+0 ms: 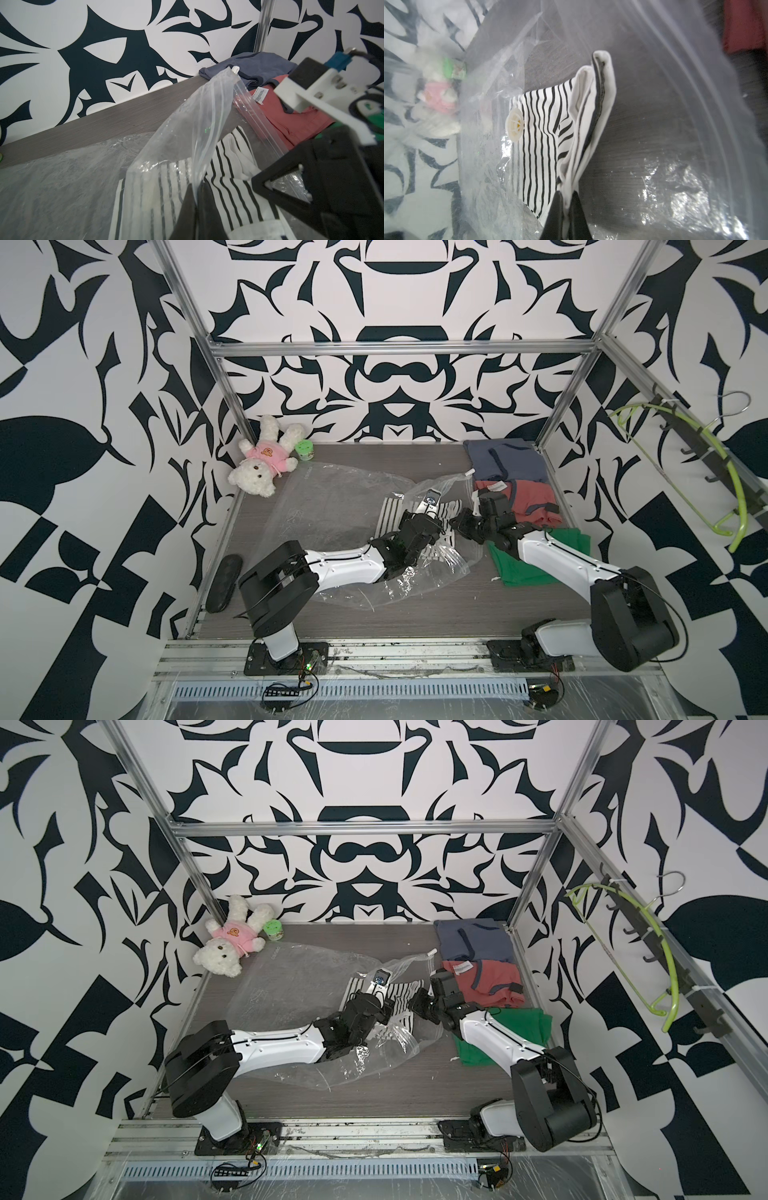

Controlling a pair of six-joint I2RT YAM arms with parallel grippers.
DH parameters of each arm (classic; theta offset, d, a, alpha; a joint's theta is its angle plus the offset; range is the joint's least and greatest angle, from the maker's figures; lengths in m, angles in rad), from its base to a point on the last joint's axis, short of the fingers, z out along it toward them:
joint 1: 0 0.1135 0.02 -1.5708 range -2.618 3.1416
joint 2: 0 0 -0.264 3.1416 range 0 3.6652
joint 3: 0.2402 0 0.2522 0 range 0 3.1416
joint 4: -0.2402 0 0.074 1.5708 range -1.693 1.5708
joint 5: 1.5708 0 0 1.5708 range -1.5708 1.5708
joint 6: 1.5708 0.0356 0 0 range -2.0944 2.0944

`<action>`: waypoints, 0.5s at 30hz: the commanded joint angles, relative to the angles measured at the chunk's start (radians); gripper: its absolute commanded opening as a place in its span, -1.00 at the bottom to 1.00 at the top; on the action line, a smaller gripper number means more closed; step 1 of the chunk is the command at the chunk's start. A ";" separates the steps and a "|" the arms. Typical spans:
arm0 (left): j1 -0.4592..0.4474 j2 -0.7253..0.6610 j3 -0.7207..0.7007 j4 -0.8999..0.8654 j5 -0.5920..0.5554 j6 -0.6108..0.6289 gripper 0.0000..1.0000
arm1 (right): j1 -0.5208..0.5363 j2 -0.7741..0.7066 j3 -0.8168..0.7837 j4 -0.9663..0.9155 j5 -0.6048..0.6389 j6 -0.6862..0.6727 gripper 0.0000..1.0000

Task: Take the tank top out of the vacuum bag
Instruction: Take out the tank top from the vacuum bag.

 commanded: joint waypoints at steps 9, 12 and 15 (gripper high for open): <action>-0.001 0.052 0.064 -0.084 -0.006 0.003 -1.00 | -0.035 -0.030 0.102 -0.038 -0.027 -0.050 -1.00; -0.001 0.062 0.069 -0.086 -0.007 -0.003 -1.00 | -0.048 -0.039 0.100 -0.076 -0.018 -0.056 -1.00; -0.001 0.068 0.070 -0.091 -0.014 -0.010 -1.00 | -0.067 -0.054 0.098 -0.111 -0.017 -0.065 -1.00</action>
